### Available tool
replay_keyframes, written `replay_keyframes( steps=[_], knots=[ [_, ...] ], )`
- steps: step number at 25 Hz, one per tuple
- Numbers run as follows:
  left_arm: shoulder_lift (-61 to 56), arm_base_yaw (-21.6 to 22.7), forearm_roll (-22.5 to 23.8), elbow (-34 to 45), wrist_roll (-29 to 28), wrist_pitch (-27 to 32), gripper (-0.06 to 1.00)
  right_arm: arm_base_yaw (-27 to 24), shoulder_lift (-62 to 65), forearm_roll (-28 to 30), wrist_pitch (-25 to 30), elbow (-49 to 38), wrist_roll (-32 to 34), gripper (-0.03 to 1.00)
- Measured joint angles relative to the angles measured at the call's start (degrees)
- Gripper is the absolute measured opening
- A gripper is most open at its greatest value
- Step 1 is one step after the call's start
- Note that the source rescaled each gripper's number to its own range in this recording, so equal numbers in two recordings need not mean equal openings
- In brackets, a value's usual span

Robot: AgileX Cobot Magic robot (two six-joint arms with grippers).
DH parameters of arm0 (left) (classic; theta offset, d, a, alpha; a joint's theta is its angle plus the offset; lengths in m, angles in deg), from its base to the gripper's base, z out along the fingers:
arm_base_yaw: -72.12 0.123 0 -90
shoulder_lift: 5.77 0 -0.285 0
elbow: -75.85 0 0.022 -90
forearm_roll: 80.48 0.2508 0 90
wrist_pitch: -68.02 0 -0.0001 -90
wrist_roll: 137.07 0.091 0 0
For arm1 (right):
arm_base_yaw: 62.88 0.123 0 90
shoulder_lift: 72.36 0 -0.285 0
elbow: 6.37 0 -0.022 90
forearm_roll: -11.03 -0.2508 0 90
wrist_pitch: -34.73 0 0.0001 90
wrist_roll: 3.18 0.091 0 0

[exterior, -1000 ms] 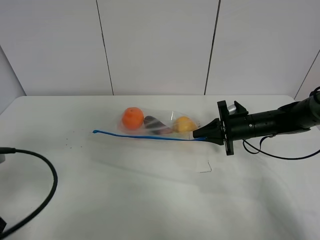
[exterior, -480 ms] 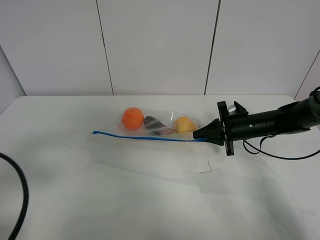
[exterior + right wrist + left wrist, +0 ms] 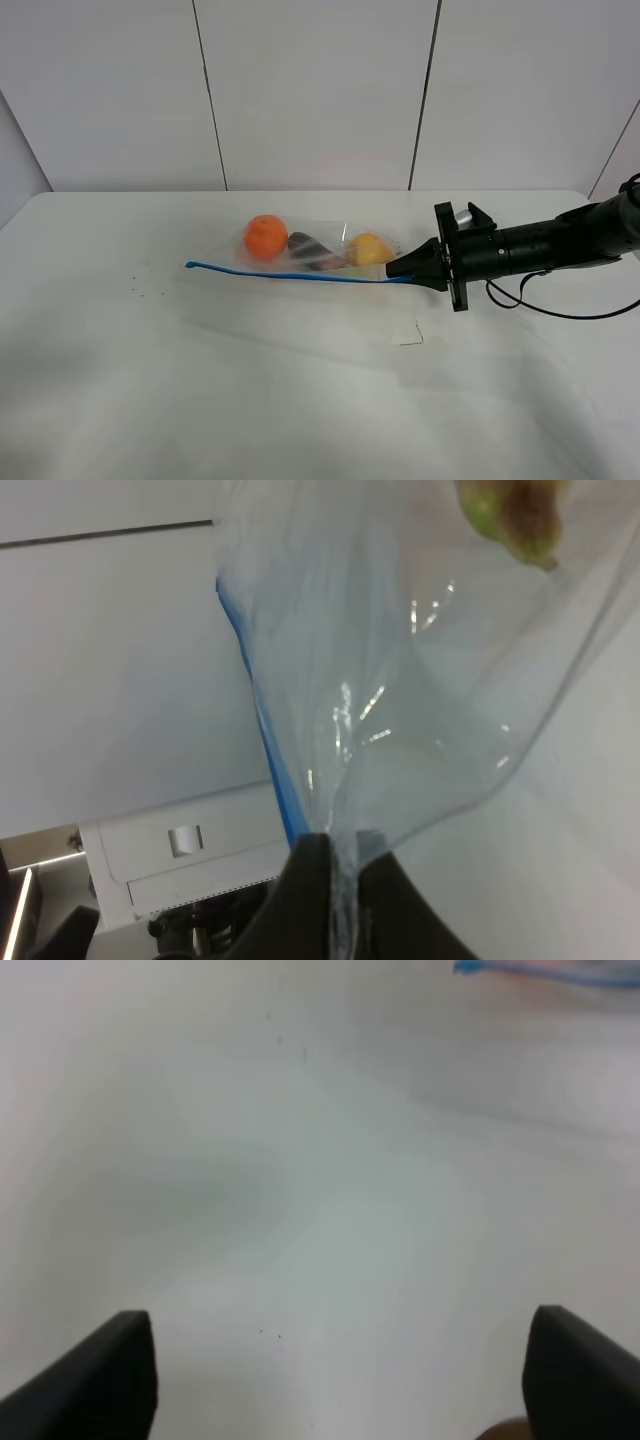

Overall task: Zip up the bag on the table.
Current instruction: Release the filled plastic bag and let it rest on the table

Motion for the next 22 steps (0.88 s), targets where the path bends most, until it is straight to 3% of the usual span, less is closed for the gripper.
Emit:
replay_keyframes(
  steps=[13, 15, 19, 22],
  knots=[
    [-0.25, 0.00, 0.00, 0.00, 0.04, -0.06, 1.00, 0.00, 0.00, 0.37, 0.00, 0.00, 0.42, 0.03],
    [-0.25, 0.00, 0.00, 0.00, 0.04, -0.06, 1.00, 0.00, 0.00, 0.75, 0.00, 0.00, 1.17, 0.22],
    [-0.25, 0.00, 0.00, 0.00, 0.04, -0.06, 1.00, 0.00, 0.96, 3.12, 0.05, 0.05, 1.91, 0.83],
    [-0.25, 0.00, 0.00, 0.00, 0.04, -0.06, 1.00, 0.00, 2.91, 9.56, 0.11, 3.21, 4.85, 0.97]
  ],
)
